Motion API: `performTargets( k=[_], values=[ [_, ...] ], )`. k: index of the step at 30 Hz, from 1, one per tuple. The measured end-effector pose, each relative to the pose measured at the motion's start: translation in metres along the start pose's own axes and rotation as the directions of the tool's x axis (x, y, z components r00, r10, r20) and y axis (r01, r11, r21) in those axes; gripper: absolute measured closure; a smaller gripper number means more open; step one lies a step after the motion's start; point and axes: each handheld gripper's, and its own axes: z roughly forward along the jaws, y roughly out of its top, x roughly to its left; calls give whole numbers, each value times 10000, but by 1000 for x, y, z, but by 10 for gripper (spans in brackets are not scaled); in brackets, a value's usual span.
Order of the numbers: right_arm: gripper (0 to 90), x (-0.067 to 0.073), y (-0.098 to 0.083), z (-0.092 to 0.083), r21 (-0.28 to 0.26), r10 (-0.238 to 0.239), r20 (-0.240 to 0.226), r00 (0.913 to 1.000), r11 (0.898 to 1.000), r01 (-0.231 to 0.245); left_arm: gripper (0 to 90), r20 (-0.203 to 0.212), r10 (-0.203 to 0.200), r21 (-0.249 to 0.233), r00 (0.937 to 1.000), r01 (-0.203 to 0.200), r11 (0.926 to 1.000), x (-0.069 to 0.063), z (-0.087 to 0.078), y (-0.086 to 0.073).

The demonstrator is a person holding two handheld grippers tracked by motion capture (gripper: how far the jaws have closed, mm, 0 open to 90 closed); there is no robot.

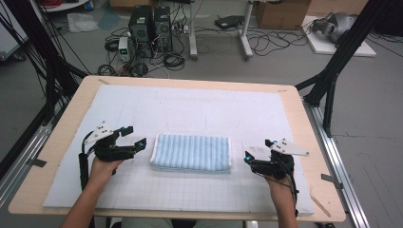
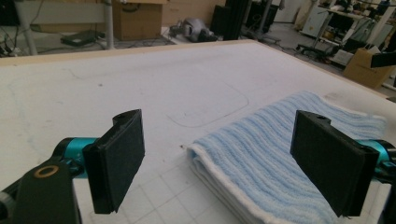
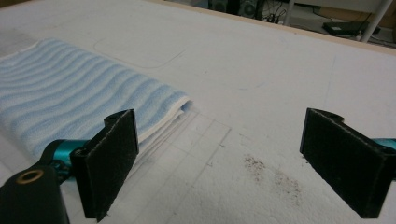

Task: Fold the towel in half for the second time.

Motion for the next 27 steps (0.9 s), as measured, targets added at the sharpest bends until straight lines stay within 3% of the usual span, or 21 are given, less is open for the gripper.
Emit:
performTargets(
  k=[13,27],
  values=[
    [100,4,-4,-4,156,-171,5,9999,9997,171,182,-253,96,-248,9996,-102,9996,3,-16,-1],
    [101,4,-2,-7,86,-195,55,9998,9998,194,185,-255,72,-170,9996,-76,9998,0,-15,-2]
  ],
)
